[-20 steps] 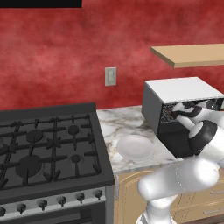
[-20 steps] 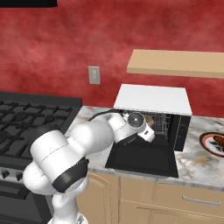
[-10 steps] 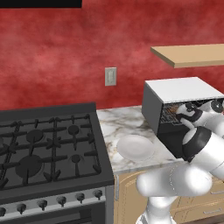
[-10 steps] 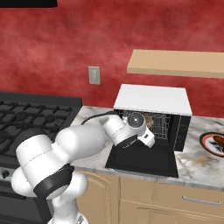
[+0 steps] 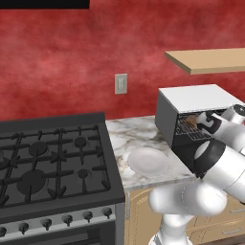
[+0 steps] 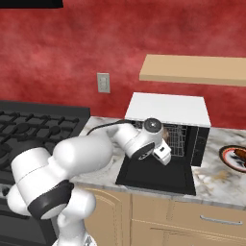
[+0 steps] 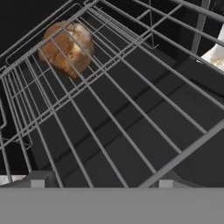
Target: Open the toaster oven door. Place the bread on the bottom rack in the toaster oven and place the chicken drumstick on the top rack.
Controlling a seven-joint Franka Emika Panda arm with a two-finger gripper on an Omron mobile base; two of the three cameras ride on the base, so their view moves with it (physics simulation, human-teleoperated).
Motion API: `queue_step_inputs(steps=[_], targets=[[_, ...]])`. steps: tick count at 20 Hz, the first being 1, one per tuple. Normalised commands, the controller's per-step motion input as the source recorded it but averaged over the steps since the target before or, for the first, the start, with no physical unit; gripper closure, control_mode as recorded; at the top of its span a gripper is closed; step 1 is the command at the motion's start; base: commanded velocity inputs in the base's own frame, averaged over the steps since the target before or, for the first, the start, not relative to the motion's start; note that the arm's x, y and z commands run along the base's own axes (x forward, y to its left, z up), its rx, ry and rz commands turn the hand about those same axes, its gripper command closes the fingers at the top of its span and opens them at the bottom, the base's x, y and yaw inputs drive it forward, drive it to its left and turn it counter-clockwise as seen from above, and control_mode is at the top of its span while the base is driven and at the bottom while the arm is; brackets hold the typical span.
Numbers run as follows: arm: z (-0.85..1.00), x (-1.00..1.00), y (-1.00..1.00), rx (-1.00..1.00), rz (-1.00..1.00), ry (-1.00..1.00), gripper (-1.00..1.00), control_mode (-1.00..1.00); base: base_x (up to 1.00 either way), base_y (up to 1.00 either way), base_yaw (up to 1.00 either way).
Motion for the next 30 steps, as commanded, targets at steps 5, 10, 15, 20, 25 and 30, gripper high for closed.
queue_step_inputs(steps=[5, 10, 15, 20, 25, 30], targets=[[-0.57, -0.51, -0.10, 0.00, 0.02, 0.09, 1.00, -1.00, 0.00, 0.00, 0.00], [-0.53, -0.43, -0.07, -0.03, 0.01, 0.08, 1.00, -1.00, 0.00, 0.00, 0.00], [-0.49, -0.46, -0.06, -0.04, 0.00, 0.05, 1.00, -1.00, 0.00, 0.00, 0.00], [0.39, -0.37, -0.10, 0.01, 0.00, -0.12, 1.00, -1.00, 0.00, 0.00, 0.00], [0.38, -0.46, 0.24, -0.04, 0.00, 0.01, 1.00, -1.00, 0.00, 0.00, 0.00], [0.02, -0.20, 0.47, -0.19, 0.02, 0.29, 1.00, -1.00, 0.00, 0.00, 0.00]])
